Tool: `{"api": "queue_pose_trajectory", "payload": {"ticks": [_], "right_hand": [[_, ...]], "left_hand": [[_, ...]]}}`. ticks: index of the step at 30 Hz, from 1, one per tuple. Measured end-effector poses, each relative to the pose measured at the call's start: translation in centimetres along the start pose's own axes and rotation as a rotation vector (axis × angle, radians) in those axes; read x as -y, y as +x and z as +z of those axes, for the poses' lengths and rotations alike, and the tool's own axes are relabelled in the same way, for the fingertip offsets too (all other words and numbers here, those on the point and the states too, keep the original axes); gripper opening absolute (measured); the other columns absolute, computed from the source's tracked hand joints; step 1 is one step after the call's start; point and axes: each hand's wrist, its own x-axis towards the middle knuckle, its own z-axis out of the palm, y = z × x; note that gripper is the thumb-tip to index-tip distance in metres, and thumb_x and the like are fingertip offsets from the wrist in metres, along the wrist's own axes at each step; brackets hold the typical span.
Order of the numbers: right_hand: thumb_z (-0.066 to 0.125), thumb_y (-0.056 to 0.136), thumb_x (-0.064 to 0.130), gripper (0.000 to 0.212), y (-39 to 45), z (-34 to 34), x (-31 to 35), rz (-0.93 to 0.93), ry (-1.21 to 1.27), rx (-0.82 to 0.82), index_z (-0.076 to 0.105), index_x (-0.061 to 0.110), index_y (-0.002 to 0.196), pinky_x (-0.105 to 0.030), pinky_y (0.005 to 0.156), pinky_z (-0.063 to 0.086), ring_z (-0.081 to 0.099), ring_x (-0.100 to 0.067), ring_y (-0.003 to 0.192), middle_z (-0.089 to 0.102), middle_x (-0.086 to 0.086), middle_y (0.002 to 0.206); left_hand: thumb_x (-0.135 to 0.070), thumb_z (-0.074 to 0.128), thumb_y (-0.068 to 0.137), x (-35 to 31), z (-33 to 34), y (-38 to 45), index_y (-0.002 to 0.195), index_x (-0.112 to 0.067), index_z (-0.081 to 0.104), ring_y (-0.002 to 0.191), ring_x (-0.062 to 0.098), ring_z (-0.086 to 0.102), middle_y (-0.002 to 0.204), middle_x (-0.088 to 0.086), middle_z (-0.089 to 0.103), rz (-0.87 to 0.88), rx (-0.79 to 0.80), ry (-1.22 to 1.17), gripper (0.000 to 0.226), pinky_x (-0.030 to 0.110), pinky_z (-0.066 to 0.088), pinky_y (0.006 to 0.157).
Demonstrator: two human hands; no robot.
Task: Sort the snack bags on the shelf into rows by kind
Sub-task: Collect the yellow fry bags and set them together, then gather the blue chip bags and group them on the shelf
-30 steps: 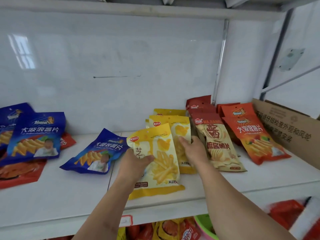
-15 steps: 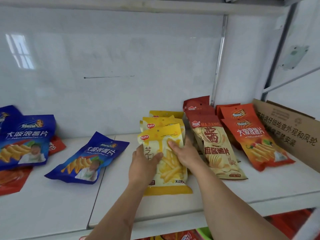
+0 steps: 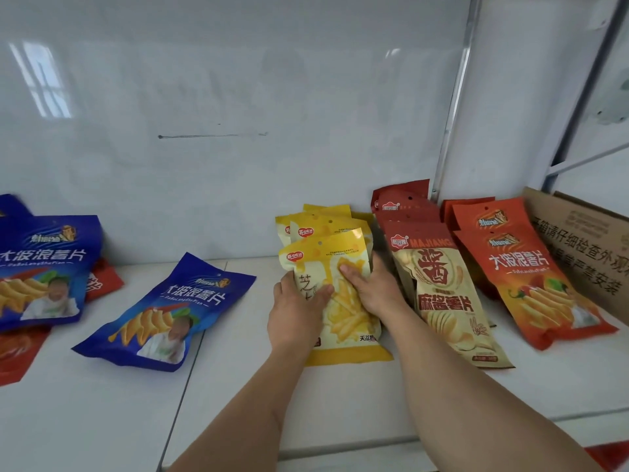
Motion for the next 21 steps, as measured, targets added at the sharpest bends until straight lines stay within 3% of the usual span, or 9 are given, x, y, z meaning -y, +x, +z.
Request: {"api": "queue_pose_trajectory", "payload": {"ticks": [4,9,16,21], "right_hand": [[0.068,0.086,0.055,0.073,0.1,0.1,0.2,0.033,-0.048,-0.037,0.041,0.018,0.143,-0.03,0.092,0.042,0.057,-0.026,0.122,0.06,-0.003,0.134],[0.064,0.083,0.064,0.104,-0.2,0.2,1.0,0.067,-0.227,-0.112,0.013,0.013,0.158,-0.044,0.109,0.037,0.04,-0.034,0.14,0.037,-0.012,0.156],[0.061,0.09,0.057,0.094,-1.6,0.3,2.2,-0.011,-0.328,-0.152,0.013,0.013,0.158,-0.044,0.111,0.035,0.031,-0.033,0.144,0.025,-0.013,0.16],[0.053,0.095,0.052,0.076,-3.1,1.5,3.5,-0.14,-0.503,-0.226,0.024,0.015,0.155,-0.049,0.115,0.029,0.024,-0.031,0.147,0.023,-0.011,0.161]], "left_hand": [[-0.056,0.064,0.089,-0.2,-0.1,0.0,0.152,-0.02,0.03,0.133,0.023,0.049,0.149,-0.003,0.043,-0.016,-0.001,-0.019,0.08,0.04,0.044,0.1],[-0.054,0.066,0.087,-0.3,-0.9,-0.2,0.151,-0.021,0.029,0.132,0.023,0.05,0.15,-0.002,0.044,-0.034,0.015,-0.05,0.081,0.042,0.045,0.104],[-0.051,0.064,0.088,-0.6,-2.5,-0.7,0.151,-0.018,0.032,0.129,0.023,0.052,0.148,0.001,0.045,-0.045,0.009,-0.039,0.078,0.045,0.048,0.102],[-0.049,0.058,0.093,-0.1,-4.3,-1.8,0.149,-0.019,0.036,0.125,0.02,0.054,0.146,0.0,0.046,-0.025,-0.041,0.01,0.066,0.04,0.049,0.098]]}}
